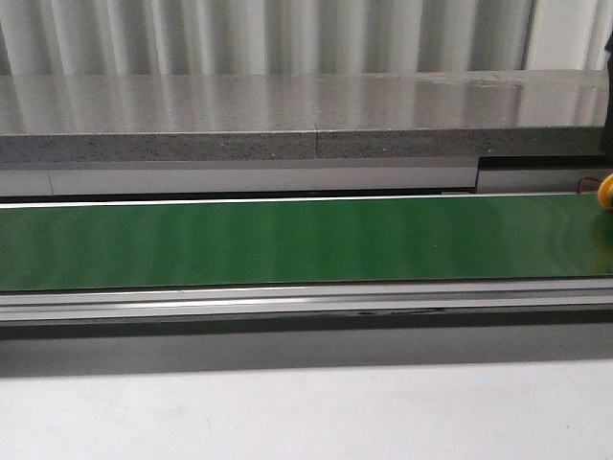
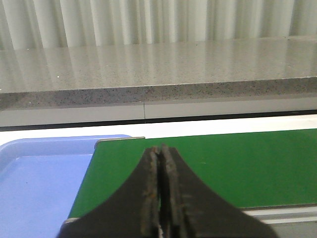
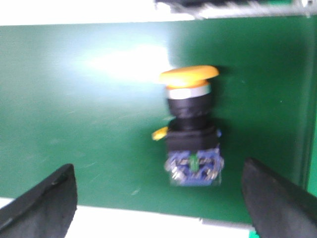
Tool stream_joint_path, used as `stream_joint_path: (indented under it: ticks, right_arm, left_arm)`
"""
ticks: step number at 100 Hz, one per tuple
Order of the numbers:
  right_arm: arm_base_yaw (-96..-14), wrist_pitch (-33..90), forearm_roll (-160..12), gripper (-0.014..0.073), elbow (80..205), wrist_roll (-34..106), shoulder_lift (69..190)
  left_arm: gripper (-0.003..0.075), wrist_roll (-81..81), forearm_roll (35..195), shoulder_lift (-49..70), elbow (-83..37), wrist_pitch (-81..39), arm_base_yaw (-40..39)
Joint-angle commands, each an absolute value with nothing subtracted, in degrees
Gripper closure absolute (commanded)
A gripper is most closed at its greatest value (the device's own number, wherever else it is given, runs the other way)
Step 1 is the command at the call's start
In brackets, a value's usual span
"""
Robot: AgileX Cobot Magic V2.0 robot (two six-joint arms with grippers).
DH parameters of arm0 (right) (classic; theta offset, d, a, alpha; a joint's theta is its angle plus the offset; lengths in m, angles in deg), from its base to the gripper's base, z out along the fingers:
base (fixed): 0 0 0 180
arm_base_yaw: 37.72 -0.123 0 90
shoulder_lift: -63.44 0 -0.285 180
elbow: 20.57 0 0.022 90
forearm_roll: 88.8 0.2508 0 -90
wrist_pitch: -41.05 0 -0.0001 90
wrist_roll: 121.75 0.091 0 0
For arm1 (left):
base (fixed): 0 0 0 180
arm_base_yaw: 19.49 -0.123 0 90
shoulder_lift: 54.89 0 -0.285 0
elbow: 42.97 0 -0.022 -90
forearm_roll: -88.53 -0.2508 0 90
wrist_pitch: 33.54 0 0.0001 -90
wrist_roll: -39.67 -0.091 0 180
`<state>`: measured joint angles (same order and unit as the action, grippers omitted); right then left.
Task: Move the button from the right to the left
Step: 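Lift the button and carry it with the right gripper onto the belt, then open the right gripper to release the button on the belt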
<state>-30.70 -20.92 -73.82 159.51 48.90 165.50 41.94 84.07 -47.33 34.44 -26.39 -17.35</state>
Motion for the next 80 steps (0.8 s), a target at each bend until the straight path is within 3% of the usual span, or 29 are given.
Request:
stream_joint_path:
  ticks: [1, 18, 27, 39, 51, 63, 71, 80]
  right_arm:
    - [-31.21, -21.67, -73.22, -0.0071, 161.32, 47.88, 160.04]
    - [-31.3, -20.3, -74.52, -0.0071, 160.55, 47.88, 155.8]
    - [-31.3, -19.38, -74.56, -0.0028, 158.01, 47.88, 153.58]
    - [-31.76, -19.11, -74.72, 0.014, 153.37, 47.88, 151.01]
    - [-32.85, -17.94, -75.46, 0.0396, 149.1, 47.88, 148.31]
    - [-33.75, -16.02, -75.76, 0.0589, 144.97, 47.88, 145.39]
    - [-34.27, -14.35, -76.31, 0.0666, 142.6, 47.88, 143.22]
    - [-34.53, -12.7, -76.96, 0.0659, 140.18, 47.88, 140.46]
  left_arm:
    - [0.0741, 42.37, 84.36, -49.13, 36.68, -30.78, -17.34]
    - [0.0741, 42.37, 84.36, -49.13, 36.68, -30.78, -17.34]
    - [0.0741, 42.37, 84.36, -49.13, 36.68, -30.78, -17.34]
    - [0.0741, 42.37, 84.36, -49.13, 36.68, -30.78, -17.34]
    - [0.0741, 42.37, 84.36, -49.13, 36.68, -30.78, -17.34]
    - [0.0741, 42.37, 84.36, -49.13, 36.68, -30.78, -17.34]
    - [0.0741, 42.37, 84.36, -49.13, 36.68, -30.78, -17.34]
    - [0.0741, 42.37, 84.36, -49.13, 36.68, -30.78, -17.34]
